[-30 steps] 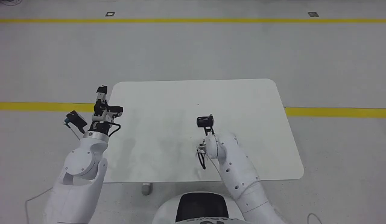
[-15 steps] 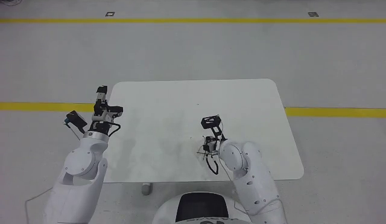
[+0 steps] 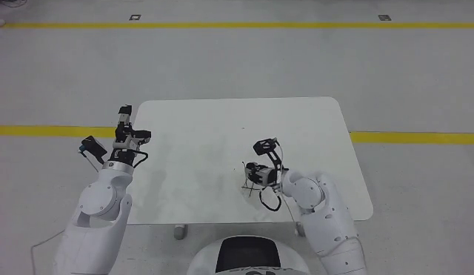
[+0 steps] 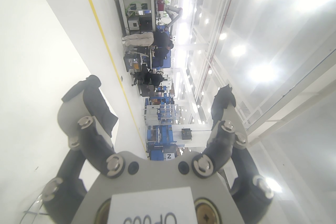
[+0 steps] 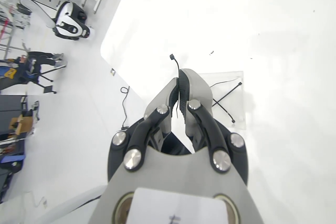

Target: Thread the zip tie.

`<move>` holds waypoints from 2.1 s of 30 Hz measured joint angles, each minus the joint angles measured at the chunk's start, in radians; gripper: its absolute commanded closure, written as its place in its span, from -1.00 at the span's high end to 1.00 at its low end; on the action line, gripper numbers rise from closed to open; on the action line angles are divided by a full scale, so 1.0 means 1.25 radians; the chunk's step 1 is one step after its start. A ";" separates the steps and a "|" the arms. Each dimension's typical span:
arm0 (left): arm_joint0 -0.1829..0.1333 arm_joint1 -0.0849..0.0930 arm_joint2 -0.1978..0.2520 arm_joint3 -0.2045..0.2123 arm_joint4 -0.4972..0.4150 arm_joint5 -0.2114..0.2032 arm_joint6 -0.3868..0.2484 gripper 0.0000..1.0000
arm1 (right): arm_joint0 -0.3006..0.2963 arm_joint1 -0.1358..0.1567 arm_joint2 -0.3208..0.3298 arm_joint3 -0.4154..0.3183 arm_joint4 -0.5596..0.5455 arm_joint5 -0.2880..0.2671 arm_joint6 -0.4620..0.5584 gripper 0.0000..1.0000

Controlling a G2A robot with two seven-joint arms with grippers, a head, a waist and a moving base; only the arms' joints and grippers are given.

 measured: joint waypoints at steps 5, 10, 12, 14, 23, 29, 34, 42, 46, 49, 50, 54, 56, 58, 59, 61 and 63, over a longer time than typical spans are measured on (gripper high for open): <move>0.000 0.000 0.000 0.000 0.000 0.000 0.000 1.00 | 0.043 0.073 -0.058 0.028 0.138 -0.001 -0.015 -1.00; 0.000 0.000 0.000 0.000 0.000 0.000 0.000 1.00 | 0.075 0.143 -0.123 0.041 0.239 -0.001 -0.055 -1.00; 0.000 0.000 0.000 0.000 0.000 0.000 0.000 1.00 | 0.089 0.173 -0.154 0.044 0.276 -0.001 -0.074 -1.00; 0.000 0.000 0.000 0.000 0.000 0.000 0.000 1.00 | 0.103 0.202 -0.185 0.051 0.313 -0.001 -0.097 -1.00; 0.000 0.000 0.000 0.000 0.000 0.000 0.000 1.00 | 0.168 0.302 -0.316 0.081 0.445 -0.001 -0.196 -1.00; 0.000 0.000 0.000 0.000 0.000 0.000 0.000 1.00 | 0.193 0.331 -0.356 0.112 0.513 -0.001 -0.210 -1.00; 0.000 0.000 0.000 0.000 0.000 0.000 0.000 1.00 | 0.193 0.331 -0.355 0.110 0.510 -0.001 -0.210 -1.00; 0.000 0.000 0.000 0.000 0.000 0.000 0.000 1.00 | 0.186 0.329 -0.348 0.101 0.587 -0.001 -0.213 -1.00; 0.000 0.000 0.000 0.000 0.000 0.000 0.000 1.00 | 0.186 0.327 -0.321 0.132 0.717 -0.001 -0.234 -1.00; 0.000 0.000 0.000 0.000 0.000 0.000 0.000 1.00 | 0.187 0.325 -0.308 0.156 0.801 -0.001 -0.216 -1.00; 0.000 0.000 0.000 0.000 0.000 0.000 0.000 1.00 | 0.189 0.324 -0.305 0.166 0.822 -0.001 -0.208 -1.00; 0.000 0.000 0.000 0.000 0.000 0.000 0.000 1.00 | 0.190 0.324 -0.302 0.173 0.835 -0.001 -0.205 -1.00; 0.000 0.000 0.000 0.000 0.000 0.000 0.000 1.00 | 0.189 0.324 -0.302 0.173 0.834 -0.001 -0.205 -1.00; 0.000 0.000 0.000 0.000 0.000 0.000 0.000 1.00 | 0.189 0.324 -0.302 0.173 0.834 -0.001 -0.205 -1.00; 0.000 0.000 0.000 0.000 0.000 0.000 0.000 1.00 | 0.189 0.324 -0.302 0.173 0.834 -0.001 -0.205 -1.00; 0.000 0.000 0.000 0.000 0.000 0.000 0.000 1.00 | 0.189 0.324 -0.302 0.173 0.834 -0.001 -0.205 -1.00; 0.000 0.000 0.000 0.000 0.000 0.000 0.000 1.00 | 0.189 0.324 -0.302 0.173 0.834 -0.001 -0.205 -1.00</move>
